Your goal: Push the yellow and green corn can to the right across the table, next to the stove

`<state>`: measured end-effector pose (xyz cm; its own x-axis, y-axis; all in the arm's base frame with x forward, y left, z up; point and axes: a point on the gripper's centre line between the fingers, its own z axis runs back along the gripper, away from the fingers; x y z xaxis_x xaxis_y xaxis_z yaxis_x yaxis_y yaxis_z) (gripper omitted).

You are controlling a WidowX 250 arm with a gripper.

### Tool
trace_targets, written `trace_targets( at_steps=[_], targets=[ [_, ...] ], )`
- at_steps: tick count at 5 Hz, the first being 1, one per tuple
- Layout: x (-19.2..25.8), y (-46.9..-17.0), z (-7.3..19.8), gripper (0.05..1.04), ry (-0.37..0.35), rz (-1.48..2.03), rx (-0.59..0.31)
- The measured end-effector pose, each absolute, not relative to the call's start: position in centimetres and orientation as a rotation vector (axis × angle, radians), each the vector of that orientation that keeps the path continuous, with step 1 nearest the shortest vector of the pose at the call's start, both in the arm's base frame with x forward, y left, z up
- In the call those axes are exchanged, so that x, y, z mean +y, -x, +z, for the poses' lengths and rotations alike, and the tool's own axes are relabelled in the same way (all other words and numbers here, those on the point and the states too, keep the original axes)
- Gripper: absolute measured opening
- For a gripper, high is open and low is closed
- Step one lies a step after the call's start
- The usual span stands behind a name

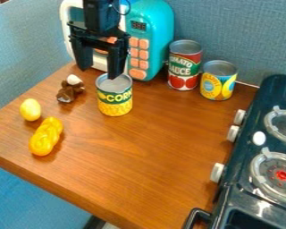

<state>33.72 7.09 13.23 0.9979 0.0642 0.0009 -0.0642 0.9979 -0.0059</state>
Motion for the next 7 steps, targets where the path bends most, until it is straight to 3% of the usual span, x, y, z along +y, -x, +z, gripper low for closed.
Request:
trace_targets(
  at_steps=[1, 3, 7],
  targets=[
    [7.1, -33.5, 11.9, 1.011, 0.013, 0.066, 0.038],
    [9.8, -34.3, 12.1, 1.011, 0.014, 0.153, -0.052],
    [14.4, -36.2, 10.1, 1.011, -0.148, 0.332, -0.014]
  ],
)
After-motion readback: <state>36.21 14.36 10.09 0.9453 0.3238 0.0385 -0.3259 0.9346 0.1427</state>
